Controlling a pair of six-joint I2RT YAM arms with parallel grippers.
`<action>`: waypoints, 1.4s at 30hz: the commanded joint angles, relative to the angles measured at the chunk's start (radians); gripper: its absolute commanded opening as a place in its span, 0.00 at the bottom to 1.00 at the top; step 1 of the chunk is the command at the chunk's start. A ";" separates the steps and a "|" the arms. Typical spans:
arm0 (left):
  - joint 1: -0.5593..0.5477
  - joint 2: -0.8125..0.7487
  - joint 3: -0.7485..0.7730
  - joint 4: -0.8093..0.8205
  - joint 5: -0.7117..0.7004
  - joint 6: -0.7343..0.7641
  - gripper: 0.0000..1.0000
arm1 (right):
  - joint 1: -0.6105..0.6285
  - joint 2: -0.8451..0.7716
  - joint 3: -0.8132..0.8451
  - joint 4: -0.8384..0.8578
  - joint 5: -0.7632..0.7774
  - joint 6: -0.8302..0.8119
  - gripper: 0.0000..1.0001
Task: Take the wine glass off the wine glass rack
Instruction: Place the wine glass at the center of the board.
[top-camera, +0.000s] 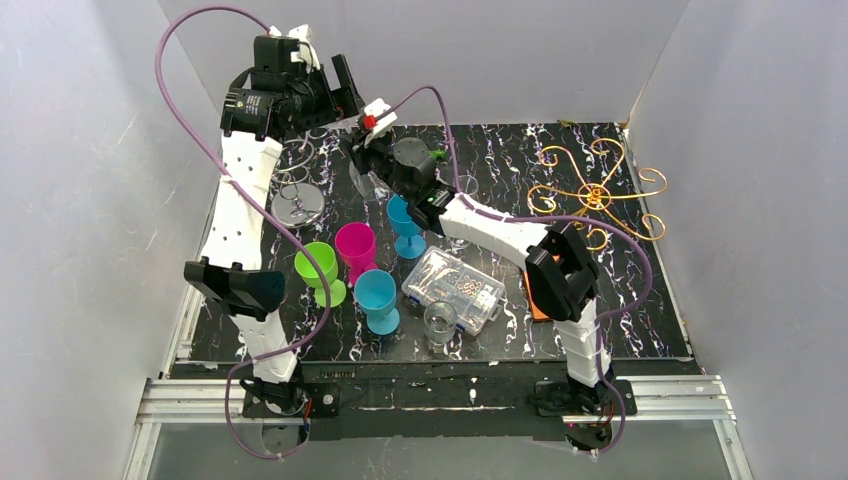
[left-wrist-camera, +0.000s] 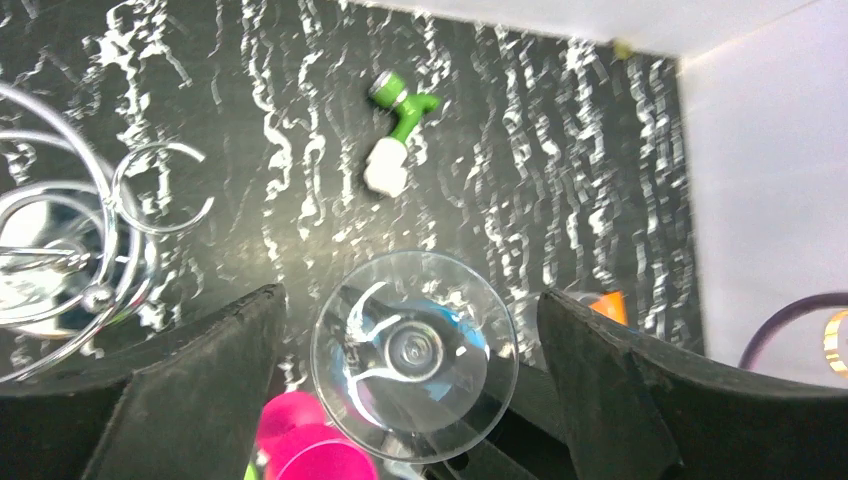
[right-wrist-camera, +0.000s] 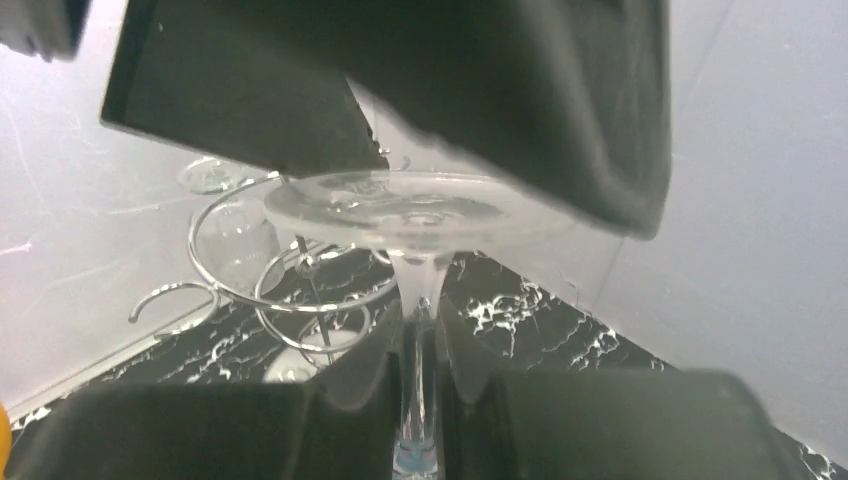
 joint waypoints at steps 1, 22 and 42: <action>-0.004 -0.025 0.081 0.104 0.060 -0.093 0.98 | -0.011 -0.084 0.017 0.001 0.068 0.023 0.01; -0.005 -0.488 -0.425 0.524 0.143 0.037 0.98 | -0.134 -0.105 0.537 -0.806 0.069 0.591 0.01; -0.372 -1.028 -1.226 1.035 -0.029 0.511 0.79 | -0.241 -0.398 0.253 -0.798 -0.051 1.168 0.01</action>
